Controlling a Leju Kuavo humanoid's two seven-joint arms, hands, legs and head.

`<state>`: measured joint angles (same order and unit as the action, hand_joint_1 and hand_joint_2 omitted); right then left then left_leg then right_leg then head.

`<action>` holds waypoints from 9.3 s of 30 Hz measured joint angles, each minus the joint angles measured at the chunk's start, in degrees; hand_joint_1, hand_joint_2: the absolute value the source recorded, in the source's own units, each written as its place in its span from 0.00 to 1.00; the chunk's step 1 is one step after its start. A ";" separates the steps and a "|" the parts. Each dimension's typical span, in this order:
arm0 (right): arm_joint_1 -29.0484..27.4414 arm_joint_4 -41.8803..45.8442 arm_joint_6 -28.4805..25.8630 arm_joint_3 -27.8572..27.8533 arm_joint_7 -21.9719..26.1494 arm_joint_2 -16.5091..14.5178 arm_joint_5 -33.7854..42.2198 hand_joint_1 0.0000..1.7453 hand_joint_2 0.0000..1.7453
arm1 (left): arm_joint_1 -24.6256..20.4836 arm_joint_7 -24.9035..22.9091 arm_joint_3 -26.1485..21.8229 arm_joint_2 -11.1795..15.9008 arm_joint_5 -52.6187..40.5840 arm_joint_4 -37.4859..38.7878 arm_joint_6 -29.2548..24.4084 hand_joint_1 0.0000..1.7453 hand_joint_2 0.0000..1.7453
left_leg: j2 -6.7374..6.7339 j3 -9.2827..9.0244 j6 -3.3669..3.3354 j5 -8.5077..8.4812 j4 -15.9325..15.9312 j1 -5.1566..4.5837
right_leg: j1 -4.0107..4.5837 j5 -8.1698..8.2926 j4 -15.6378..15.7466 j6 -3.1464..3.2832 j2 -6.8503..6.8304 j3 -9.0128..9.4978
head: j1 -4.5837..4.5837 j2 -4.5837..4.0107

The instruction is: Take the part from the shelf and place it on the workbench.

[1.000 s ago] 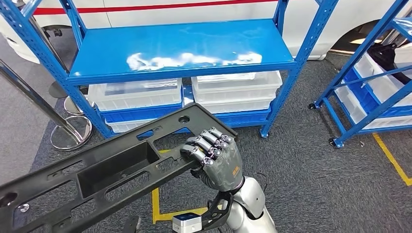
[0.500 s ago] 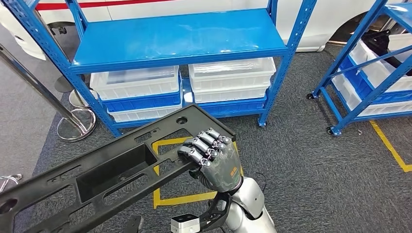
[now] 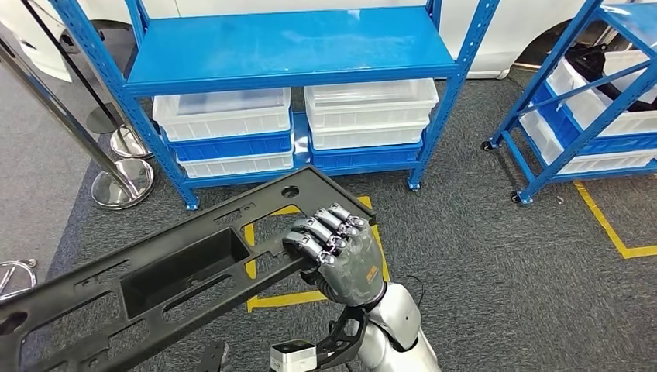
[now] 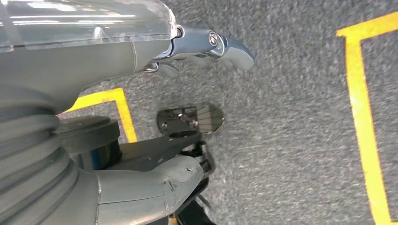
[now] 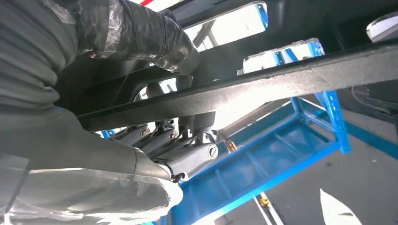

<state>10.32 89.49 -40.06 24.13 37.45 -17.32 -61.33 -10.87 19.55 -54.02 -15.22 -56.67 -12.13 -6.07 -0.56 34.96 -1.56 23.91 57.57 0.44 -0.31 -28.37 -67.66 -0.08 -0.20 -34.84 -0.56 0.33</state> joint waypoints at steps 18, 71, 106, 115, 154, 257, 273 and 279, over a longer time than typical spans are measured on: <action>1.40 -4.27 0.01 2.87 -1.32 -0.03 0.59 1.00 1.00 | 0.17 0.61 -0.05 0.08 0.93 -0.02 0.04 0.00 1.00 | 0.69 -7.54 2.40 6.65 0.41 0.11 | 0.04 6.03 7.89 1.10 -0.64 -3.72 | -0.05 0.00; 3.98 -5.14 0.02 6.75 -6.28 0.60 0.76 1.00 1.00 | -0.41 1.74 0.43 -0.37 0.47 0.02 0.50 0.00 1.00 | 0.13 6.60 2.80 6.41 10.52 0.34 | 0.10 0.21 11.00 2.42 -0.17 4.19 | -0.06 0.00; 4.24 -5.15 0.00 10.03 -8.39 5.20 3.42 1.00 1.00 | 0.92 3.58 2.59 -0.80 -0.39 0.02 -0.67 0.00 1.00 | 0.69 0.99 1.83 7.84 11.65 0.17 | 0.45 2.06 8.57 2.23 3.19 0.43 | -0.04 0.00; 4.59 -3.65 -0.02 10.04 -8.16 5.32 3.89 1.00 1.00 | 0.17 4.18 2.92 -0.27 0.36 0.00 -0.69 0.00 1.00 | 1.52 -3.74 -0.45 3.10 -0.37 0.59 | 0.40 0.09 4.27 -0.40 2.82 -2.79 | 0.14 0.00; 1.95 -0.28 -0.03 9.87 -4.87 5.34 5.98 1.00 1.00 | 0.49 3.81 3.96 2.83 0.89 0.00 -2.26 0.00 1.00 | -1.72 -3.25 -0.19 3.36 0.19 0.76 | -0.34 -0.97 -1.09 -1.48 0.81 -5.07 | 0.54 0.00; 3.65 3.22 -0.02 8.46 -8.93 6.83 1.09 1.00 1.00 | 1.06 6.62 3.97 2.11 2.99 0.00 -2.31 0.00 1.00 | -0.82 2.10 1.80 9.23 11.40 0.81 | 0.24 2.65 9.73 1.48 0.77 1.14 | 0.97 0.00; 3.44 4.03 -0.03 8.24 -9.52 7.54 0.54 1.00 1.00 | 1.11 6.56 4.11 2.26 2.74 -0.02 -2.40 0.00 1.00 | -0.10 -1.47 -0.48 3.03 1.59 0.95 | -0.07 -4.25 -4.43 -1.73 0.87 -6.30 | 1.22 0.00; 3.25 4.18 -0.03 8.11 -9.63 7.84 0.47 1.00 1.00 | 1.13 6.56 4.15 2.25 2.73 -0.02 -2.42 0.00 1.00 | -4.02 -2.73 0.20 4.10 1.58 0.77 | 0.09 2.60 5.38 -1.21 -2.51 -1.97 | 1.22 0.00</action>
<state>13.57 93.66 -40.09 32.24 27.82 -9.48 -60.86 -9.74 26.11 -49.87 -12.97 -53.94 -12.15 -8.48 -4.58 32.23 -1.36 28.01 59.15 1.21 -0.22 -25.77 -62.28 -1.28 -2.71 -36.81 0.67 0.33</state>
